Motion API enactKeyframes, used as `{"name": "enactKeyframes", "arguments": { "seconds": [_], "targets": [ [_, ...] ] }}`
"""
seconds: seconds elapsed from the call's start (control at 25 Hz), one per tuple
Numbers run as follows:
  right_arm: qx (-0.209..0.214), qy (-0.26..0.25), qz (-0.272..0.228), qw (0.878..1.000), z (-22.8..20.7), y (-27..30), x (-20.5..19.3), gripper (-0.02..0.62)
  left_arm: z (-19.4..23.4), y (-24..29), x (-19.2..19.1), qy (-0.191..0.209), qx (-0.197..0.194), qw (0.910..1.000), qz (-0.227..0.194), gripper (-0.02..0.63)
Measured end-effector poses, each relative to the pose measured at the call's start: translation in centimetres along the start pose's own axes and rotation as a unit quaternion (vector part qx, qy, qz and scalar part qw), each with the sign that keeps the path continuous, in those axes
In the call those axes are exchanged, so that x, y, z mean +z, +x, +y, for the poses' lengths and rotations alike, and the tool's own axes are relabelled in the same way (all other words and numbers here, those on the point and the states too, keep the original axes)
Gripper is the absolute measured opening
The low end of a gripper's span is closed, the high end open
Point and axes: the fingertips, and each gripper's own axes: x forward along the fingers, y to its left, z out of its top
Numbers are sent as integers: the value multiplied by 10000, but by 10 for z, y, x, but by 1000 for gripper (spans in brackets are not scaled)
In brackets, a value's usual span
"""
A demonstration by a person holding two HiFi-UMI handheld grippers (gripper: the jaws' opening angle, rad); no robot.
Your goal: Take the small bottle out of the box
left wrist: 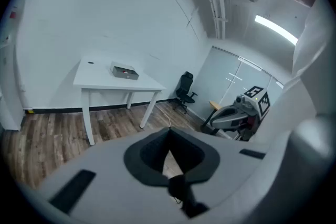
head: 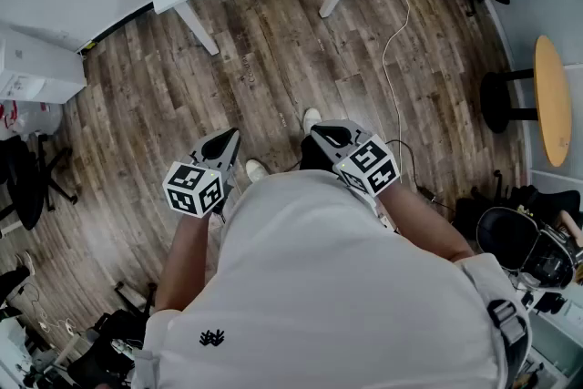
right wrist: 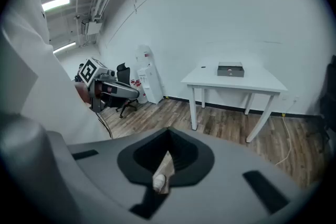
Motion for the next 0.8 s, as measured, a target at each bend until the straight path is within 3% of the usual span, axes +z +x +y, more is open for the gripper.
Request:
{"name": "enactKeyframes", "arguments": {
  "seconds": [0.8],
  "targets": [
    [212, 83, -559, 9982, -224, -50, 25, 9, -53, 207, 124, 275, 168, 9992, 250, 6]
  ]
}}
